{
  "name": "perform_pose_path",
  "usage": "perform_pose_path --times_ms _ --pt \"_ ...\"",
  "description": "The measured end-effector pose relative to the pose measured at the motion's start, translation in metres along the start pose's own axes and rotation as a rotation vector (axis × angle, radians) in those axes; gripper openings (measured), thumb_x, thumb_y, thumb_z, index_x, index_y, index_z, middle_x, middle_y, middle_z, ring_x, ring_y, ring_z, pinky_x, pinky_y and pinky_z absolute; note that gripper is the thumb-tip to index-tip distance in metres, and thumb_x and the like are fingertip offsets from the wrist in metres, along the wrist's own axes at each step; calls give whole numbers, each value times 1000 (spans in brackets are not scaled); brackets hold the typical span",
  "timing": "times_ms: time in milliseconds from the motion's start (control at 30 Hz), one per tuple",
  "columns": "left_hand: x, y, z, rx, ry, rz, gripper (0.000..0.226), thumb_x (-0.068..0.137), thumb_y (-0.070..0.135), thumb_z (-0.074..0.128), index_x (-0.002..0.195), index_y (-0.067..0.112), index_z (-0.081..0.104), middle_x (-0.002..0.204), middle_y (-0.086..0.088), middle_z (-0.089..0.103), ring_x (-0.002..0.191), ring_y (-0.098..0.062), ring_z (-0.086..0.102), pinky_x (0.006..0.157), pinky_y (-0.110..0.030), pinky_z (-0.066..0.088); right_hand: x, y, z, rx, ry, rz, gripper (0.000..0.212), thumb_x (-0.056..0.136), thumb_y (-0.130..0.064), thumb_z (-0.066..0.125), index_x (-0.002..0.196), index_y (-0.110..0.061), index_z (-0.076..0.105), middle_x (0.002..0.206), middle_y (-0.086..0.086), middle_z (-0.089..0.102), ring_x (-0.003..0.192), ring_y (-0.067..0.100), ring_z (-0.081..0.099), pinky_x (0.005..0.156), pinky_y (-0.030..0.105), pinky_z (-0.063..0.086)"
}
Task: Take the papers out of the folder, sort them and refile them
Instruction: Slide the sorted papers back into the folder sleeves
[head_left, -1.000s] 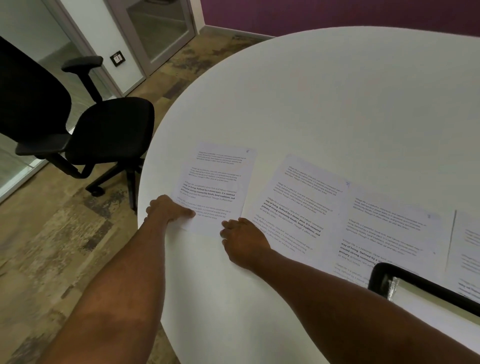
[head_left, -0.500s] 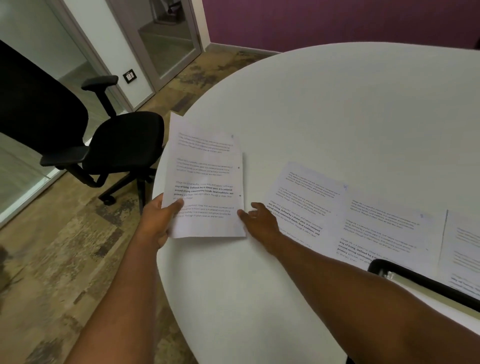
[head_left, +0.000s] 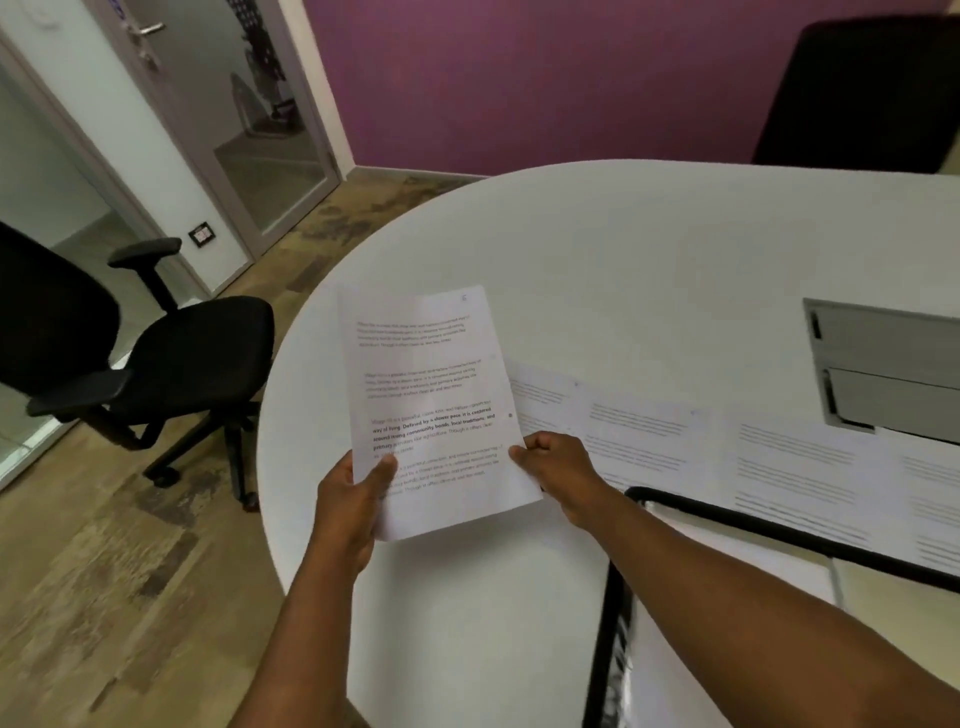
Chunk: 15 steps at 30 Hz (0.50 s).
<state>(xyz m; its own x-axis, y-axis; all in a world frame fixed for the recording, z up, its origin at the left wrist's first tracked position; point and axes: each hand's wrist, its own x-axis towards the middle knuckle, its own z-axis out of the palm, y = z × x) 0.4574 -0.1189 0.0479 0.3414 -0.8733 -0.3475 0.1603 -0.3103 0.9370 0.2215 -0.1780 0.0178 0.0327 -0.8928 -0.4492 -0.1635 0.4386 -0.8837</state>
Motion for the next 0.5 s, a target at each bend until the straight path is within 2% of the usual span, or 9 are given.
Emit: perform_pose_path --times_ms 67,167,300,400,500 --pt "-15 -10 25 3 -84 -30 27 91 12 65 117 18 63 109 -4 72 99 -25 69 89 -43 54 -22 13 -35 12 52 12 9 87 -22 71 89 -13 72 92 1 73 81 15 67 64 25 52" --pt "-37 -28 62 14 -206 -89 27 91 12 64 118 18 63 111 -4 72 101 -25 69 92 -44 53 -55 37 -85 47 139 34 11 87 -20 72 91 -10 72 93 3 74 88 19 69 75 28 57" --pt "-67 -52 117 9 -371 -139 33 92 6 61 123 16 61 114 -3 71 106 -23 67 99 -43 49 -99 75 -146 112 282 49 9 88 -18 70 91 -10 72 93 2 74 90 19 70 72 25 55" --pt "-89 -64 156 55 -488 -169 31 92 5 60 120 19 62 114 -3 71 104 -22 68 94 -39 52 -129 104 -186 159 392 78 7 87 -18 71 91 -12 72 91 2 75 89 20 71 83 34 58" --pt "-113 -75 193 96 -580 -209 27 93 7 60 117 20 63 112 -4 72 103 -24 69 94 -43 52 -159 125 -221 211 479 99 6 86 -17 72 89 -11 73 89 3 75 86 22 71 84 37 58"
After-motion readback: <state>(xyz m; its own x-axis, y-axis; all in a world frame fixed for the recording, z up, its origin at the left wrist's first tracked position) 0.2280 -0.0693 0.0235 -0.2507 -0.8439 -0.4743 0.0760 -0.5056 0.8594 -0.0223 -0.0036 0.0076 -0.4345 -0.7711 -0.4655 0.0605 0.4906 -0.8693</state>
